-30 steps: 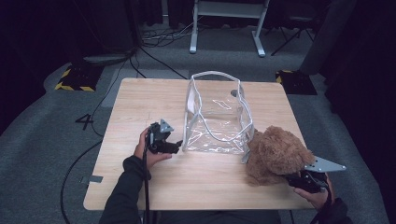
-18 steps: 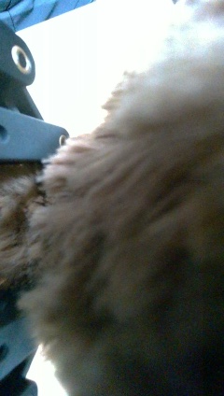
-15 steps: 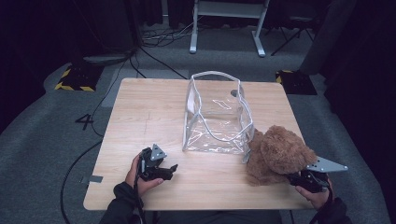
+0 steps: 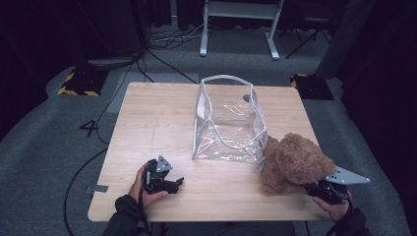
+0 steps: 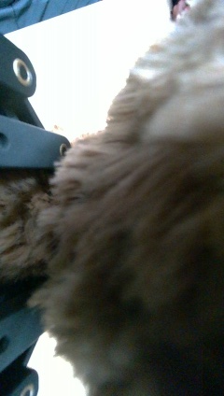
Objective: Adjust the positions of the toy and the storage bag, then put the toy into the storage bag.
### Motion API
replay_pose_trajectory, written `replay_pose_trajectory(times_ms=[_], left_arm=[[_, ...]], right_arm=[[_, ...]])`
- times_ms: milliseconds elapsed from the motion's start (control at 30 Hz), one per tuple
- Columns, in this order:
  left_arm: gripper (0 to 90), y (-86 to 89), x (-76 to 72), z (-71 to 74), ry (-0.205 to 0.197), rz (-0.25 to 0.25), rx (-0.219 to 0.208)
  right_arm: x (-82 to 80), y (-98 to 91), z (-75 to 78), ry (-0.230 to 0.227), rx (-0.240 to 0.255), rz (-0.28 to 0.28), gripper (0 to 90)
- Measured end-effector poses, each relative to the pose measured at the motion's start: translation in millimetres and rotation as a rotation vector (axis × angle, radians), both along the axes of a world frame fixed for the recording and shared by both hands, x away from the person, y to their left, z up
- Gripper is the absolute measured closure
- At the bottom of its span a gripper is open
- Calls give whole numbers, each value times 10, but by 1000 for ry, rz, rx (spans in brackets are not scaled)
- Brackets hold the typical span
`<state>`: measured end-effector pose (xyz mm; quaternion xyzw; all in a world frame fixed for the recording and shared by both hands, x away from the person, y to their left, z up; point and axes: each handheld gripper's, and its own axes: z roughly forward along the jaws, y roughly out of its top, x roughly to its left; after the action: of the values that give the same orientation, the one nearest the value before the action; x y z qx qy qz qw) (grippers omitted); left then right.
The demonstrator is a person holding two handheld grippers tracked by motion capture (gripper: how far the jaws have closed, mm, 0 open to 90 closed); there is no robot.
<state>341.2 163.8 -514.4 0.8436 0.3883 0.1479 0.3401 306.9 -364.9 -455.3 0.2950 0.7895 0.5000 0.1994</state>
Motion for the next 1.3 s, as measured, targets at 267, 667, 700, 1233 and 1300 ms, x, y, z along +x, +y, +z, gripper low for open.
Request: replay_pose_trajectory(times_ms=[267, 667, 700, 1233, 1300], left_arm=[[168, 3, 11, -2, 2, -14, -3], [167, 1, 19, -2, 1, -19, -3], [168, 1, 18, -2, 1, -20, -3], [167, -3, 19, -1, 1, -18, -2], [166, -3, 18, -1, 1, -18, -2]], right_arm=[[-49, -43, 33, -23, 18, -9, 682], [-63, -165, 80, -43, 50, -19, 696], [-67, -176, 88, -50, 56, -22, 696], [-170, -289, 317, -128, 94, -82, 699], [-166, -292, 338, -133, 100, -83, 700]])
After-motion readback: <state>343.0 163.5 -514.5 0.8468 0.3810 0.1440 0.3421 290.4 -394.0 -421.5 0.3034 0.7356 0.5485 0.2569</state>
